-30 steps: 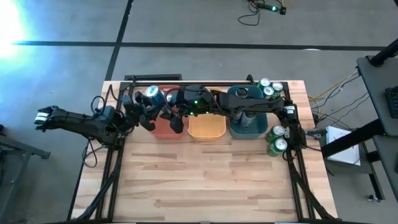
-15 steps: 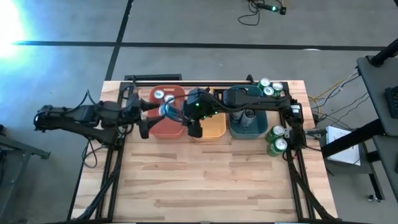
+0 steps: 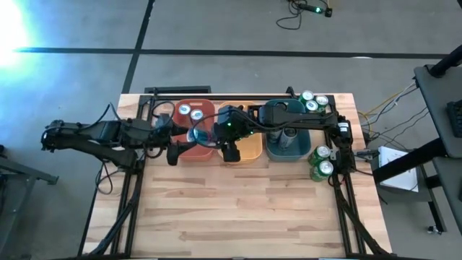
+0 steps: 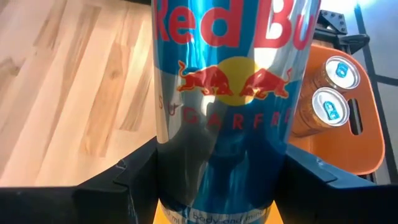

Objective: Sort soda cans
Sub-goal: Put the blue soda can into the orange bin

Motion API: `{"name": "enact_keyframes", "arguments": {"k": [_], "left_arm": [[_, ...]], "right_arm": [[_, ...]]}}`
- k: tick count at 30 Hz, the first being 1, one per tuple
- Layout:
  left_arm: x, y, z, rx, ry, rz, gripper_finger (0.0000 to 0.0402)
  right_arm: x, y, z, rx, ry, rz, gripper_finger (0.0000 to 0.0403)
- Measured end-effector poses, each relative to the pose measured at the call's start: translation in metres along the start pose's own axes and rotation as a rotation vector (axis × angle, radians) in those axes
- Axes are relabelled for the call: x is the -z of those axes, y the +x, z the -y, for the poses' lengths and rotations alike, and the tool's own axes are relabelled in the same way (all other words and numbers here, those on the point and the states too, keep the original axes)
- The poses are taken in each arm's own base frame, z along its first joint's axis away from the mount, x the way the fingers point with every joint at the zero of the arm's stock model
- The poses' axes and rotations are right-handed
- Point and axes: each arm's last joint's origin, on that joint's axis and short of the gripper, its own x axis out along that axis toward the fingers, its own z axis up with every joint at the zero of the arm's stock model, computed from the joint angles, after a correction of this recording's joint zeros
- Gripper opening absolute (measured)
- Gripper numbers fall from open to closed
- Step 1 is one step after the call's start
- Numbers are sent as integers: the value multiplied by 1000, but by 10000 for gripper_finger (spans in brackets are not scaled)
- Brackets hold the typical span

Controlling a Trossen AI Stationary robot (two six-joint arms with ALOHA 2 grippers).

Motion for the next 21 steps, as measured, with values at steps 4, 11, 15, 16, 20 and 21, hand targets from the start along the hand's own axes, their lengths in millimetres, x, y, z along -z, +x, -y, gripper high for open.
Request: {"name": "enact_keyframes", "arguments": {"k": [4,11,15,16,20,21], "left_arm": [[0,3,1,4,-20,-1,282],[5,21,4,-10,-65,-53,293],[8,34,8,-15,-62,-67,301],[8,36,8,-11,-62,-72,301],[11,43,8,-19,-63,-106,299],[9,43,8,-19,-66,-114,296]], "right_arm": [[2,0,-1,-8,-10,-17,236],[6,4,-2,-22,-47,-51,232],[11,7,-3,-32,-63,-73,238],[12,9,-4,-36,-63,-78,238],[16,12,-5,-46,-61,-96,234],[16,13,-5,-46,-59,-98,233]]}}
